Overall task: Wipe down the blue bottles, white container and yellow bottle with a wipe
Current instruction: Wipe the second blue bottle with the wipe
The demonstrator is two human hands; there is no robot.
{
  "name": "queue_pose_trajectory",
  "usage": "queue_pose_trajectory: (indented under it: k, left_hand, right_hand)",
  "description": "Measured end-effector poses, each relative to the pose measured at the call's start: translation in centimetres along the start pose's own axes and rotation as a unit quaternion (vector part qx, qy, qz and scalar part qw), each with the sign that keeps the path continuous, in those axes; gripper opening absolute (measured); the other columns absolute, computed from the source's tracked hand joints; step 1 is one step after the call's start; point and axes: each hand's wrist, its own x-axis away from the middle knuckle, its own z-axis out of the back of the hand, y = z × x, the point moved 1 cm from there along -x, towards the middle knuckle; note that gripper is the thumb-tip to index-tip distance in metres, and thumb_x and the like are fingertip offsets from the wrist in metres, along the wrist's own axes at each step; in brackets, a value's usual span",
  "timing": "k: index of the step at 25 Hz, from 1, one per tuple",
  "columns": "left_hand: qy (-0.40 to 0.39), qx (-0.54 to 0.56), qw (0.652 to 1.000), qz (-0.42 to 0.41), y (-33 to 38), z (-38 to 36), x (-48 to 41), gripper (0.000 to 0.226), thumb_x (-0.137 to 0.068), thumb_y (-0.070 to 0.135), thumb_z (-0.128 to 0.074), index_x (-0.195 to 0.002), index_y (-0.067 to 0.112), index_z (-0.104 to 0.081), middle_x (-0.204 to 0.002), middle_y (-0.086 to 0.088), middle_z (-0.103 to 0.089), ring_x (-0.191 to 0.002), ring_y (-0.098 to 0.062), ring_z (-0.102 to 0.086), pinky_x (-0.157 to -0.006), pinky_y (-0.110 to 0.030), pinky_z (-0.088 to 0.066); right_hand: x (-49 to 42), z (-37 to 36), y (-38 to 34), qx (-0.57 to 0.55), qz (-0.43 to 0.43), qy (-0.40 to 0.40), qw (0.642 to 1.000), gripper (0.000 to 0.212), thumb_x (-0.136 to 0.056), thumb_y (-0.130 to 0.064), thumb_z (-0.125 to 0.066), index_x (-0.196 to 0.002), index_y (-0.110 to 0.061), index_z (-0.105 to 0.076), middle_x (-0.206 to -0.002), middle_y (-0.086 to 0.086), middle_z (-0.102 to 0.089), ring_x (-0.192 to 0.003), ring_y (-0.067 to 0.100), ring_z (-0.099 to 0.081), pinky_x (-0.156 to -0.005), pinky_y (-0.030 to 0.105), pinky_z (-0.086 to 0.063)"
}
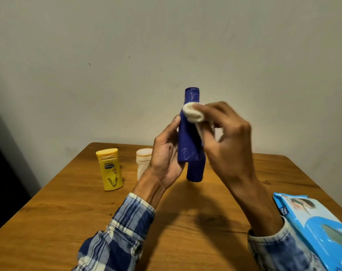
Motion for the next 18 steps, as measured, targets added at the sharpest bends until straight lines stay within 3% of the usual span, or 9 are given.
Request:
queue_pose_trajectory:
  k: [2,5,8,12,16,18]
  left_hand:
    - [-0.010,0.005,1.000,-0.003,0.2,-0.3,0.0,0.033,-0.096,0.027,-0.052,-0.115,0.009,-0.072,-0.101,-0.010,-0.076,-0.088,-0.018,-0.074,-0.077,-0.030,-0.063]
    - [-0.010,0.019,1.000,-0.009,0.9,0.3,-0.4,0.036,-0.103,0.028,-0.048,-0.120,0.008,-0.071,-0.111,-0.014,-0.074,-0.100,-0.022,-0.074,-0.085,-0.034,-0.062]
    - [0.000,0.019,1.000,-0.013,1.2,0.6,-1.2,0.036,-0.104,0.029,-0.048,-0.129,0.007,-0.065,-0.112,-0.013,-0.073,-0.098,-0.020,-0.073,-0.086,-0.033,-0.062]
    - [0.017,0.025,1.000,0.004,1.4,1.0,-1.8,0.040,-0.104,0.037,-0.051,-0.119,0.004,-0.067,-0.104,-0.014,-0.070,-0.092,-0.021,-0.070,-0.083,-0.033,-0.060]
    - [0.022,0.034,0.999,-0.004,1.8,1.0,-1.9,0.042,-0.105,0.037,-0.048,-0.128,0.006,-0.064,-0.111,-0.014,-0.071,-0.097,-0.022,-0.071,-0.089,-0.036,-0.060]
    - [0.024,0.033,0.999,0.004,2.0,0.9,-1.9,0.046,-0.104,0.041,-0.048,-0.126,0.005,-0.064,-0.111,-0.015,-0.072,-0.096,-0.023,-0.071,-0.085,-0.036,-0.061]
  right_hand:
    - [-0.6,-0.3,-0.3,0.003,-0.005,0.046,0.999,0.033,-0.095,-0.003,-0.064,-0.127,-0.009,-0.067,-0.120,0.009,-0.062,-0.107,0.012,-0.058,-0.089,0.019,-0.054]
    - [-0.4,-1.6,-0.6,0.034,0.055,-0.025,0.998,0.033,-0.090,-0.001,-0.064,-0.121,-0.008,-0.070,-0.119,0.012,-0.058,-0.109,0.021,-0.058,-0.093,0.027,-0.055]
    - [-0.5,-1.0,0.4,0.014,0.012,-0.010,1.000,0.033,-0.091,0.000,-0.067,-0.123,-0.009,-0.069,-0.115,0.012,-0.058,-0.102,0.013,-0.056,-0.090,0.013,-0.052]
    - [0.7,-1.9,0.1,0.045,0.062,-0.118,0.990,0.037,-0.087,0.002,-0.069,-0.122,-0.011,-0.070,-0.117,0.008,-0.059,-0.108,0.017,-0.058,-0.096,0.025,-0.054]
    - [0.4,-1.6,1.1,0.017,0.009,-0.023,1.000,0.035,-0.087,0.001,-0.071,-0.121,-0.009,-0.070,-0.113,0.005,-0.066,-0.102,0.010,-0.061,-0.086,0.022,-0.057]
    - [0.8,-2.0,0.4,0.023,0.041,-0.035,0.998,0.034,-0.087,0.001,-0.069,-0.119,-0.008,-0.070,-0.114,0.007,-0.068,-0.105,0.014,-0.063,-0.090,0.023,-0.056]
